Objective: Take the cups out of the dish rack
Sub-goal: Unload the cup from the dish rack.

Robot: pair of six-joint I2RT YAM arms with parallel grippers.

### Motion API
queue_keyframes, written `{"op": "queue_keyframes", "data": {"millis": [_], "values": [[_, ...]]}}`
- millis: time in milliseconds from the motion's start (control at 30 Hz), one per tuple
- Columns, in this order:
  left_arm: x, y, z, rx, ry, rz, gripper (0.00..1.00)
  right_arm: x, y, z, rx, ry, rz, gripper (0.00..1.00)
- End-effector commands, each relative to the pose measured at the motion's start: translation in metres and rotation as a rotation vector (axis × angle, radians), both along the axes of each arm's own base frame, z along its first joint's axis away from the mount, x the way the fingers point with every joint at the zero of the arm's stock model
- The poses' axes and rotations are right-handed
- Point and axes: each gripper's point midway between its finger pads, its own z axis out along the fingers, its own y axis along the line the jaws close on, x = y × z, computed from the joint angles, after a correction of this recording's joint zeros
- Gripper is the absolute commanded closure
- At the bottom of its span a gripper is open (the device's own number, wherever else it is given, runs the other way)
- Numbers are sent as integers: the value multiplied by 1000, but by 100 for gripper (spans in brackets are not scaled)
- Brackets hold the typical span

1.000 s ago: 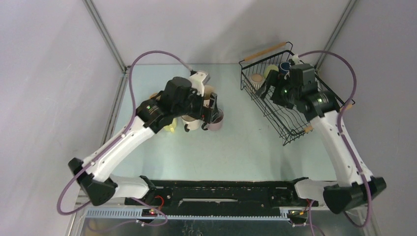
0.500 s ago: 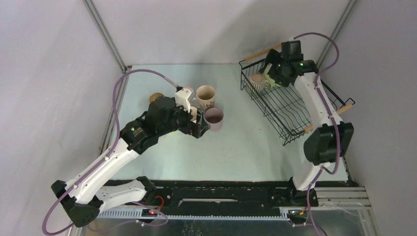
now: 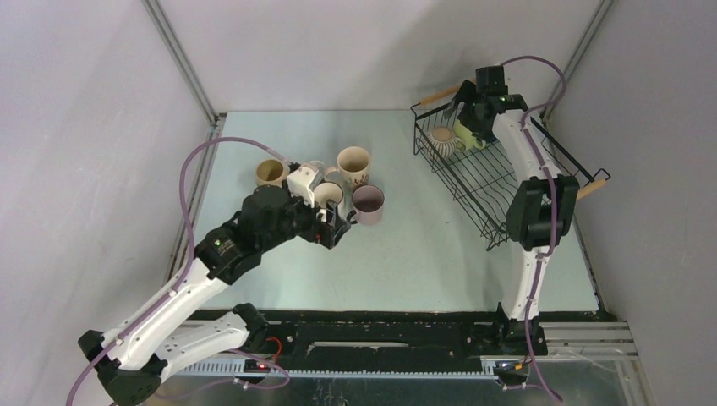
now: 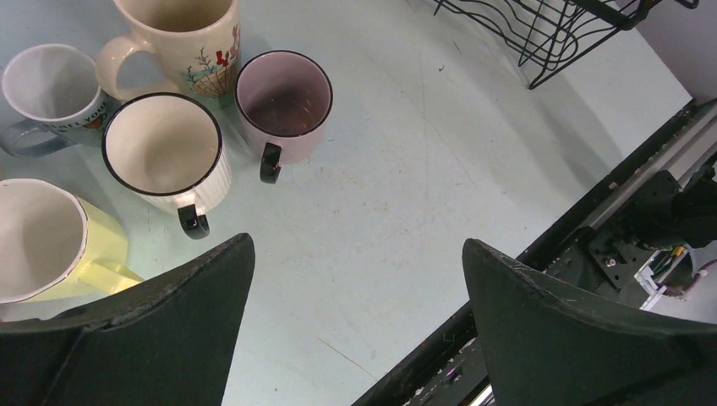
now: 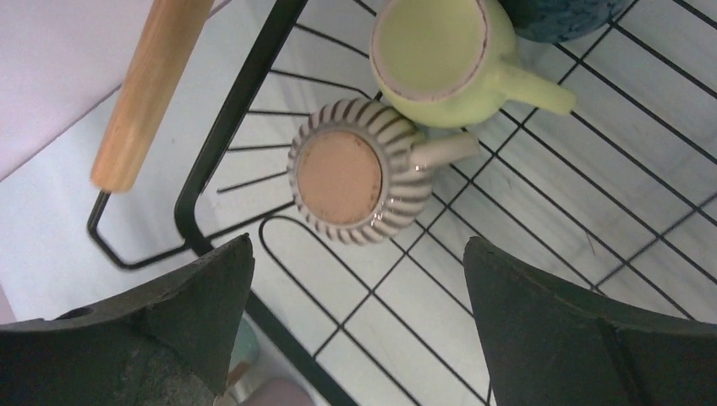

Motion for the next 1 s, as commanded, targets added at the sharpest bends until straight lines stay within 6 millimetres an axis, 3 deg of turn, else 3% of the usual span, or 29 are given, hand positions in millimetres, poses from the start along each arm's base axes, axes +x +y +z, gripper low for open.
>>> {"op": "queue_keyframes", "data": {"millis": [0,200,500,667,700,967], "values": [[5,3,-4,4,-54,6,0,29,-1,1,-10,-64,-9,0],[6,6,-10,25,-62,14,0,41,-24,-17,-15,-60,-65,0],[6,5,-15,39,-53,6,0,49,-58,-23,-46,-99,-128,0],[7,4,-17,42,-48,1,0,57,-61,-33,-54,-118,-98,0],[7,4,-17,42,-47,1,0,59,-76,-34,-61,-125,-112,0],[7,1,-21,46,-36,-8,0,68,-77,-55,-40,-153,-39,0]]}}
